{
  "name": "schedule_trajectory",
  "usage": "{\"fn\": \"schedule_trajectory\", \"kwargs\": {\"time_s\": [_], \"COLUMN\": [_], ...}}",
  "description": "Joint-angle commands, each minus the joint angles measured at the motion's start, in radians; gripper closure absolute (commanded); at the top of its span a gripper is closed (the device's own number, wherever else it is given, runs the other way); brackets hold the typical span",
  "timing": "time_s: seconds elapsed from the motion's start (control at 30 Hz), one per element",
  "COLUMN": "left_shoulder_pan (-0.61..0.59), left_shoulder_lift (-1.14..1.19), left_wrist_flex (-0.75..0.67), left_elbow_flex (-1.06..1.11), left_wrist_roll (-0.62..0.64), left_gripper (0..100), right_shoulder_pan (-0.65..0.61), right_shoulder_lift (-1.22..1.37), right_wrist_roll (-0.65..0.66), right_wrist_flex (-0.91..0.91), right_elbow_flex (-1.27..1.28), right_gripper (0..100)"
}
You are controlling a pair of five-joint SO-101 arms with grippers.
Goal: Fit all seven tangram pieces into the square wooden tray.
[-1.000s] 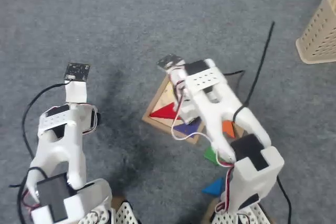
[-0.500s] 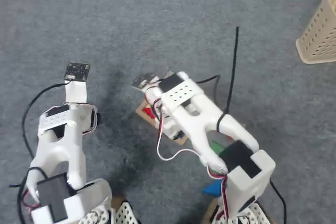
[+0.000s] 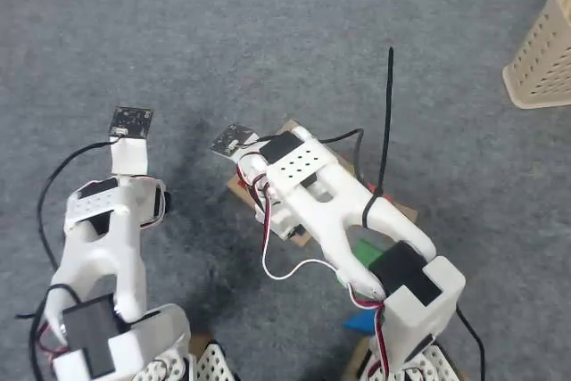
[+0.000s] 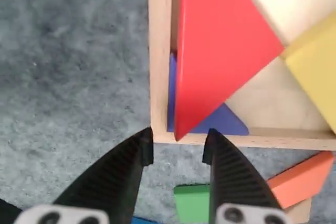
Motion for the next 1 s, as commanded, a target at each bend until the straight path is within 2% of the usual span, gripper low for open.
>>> {"fn": "schedule_trajectory", "kwargs": {"time_s": [0.0,0.17,0.27,0.4,0.57,0.87,0.97], "left_shoulder_pan": [0.0,0.0,0.0,0.0,0.0,0.0,0.0], "left_shoulder_lift": [-0.046,-0.046,-0.046,-0.046,-0.046,-0.046,-0.046], "left_wrist_flex": [-0.018,-0.018,-0.018,-0.018,-0.018,-0.018,-0.018], "left_elbow_flex": [-0.002,-0.002,-0.002,-0.002,-0.002,-0.002,-0.002], "left_wrist_roll": [-0.011,-0.011,-0.011,-0.011,-0.011,-0.011,-0.011], "left_gripper": [82,82,82,82,82,82,82], "right_shoulder_pan": [-0.012,-0.015,-0.012,0.041,0.079,0.071,0.084], "right_shoulder_lift": [-0.156,-0.332,-0.371,-0.268,-0.099,-0.099,-0.099], "right_wrist_roll": [-0.006,0.014,0.02,0.023,0.052,0.04,-0.025], "right_wrist_flex": [-0.007,-0.067,-0.182,-0.332,-0.318,-0.352,-0.407], "right_elbow_flex": [0.0,0.095,0.158,0.167,0.129,0.207,0.209], "right_gripper": [92.0,96.1,96.1,96.1,98.9,99.2,99.2]}}
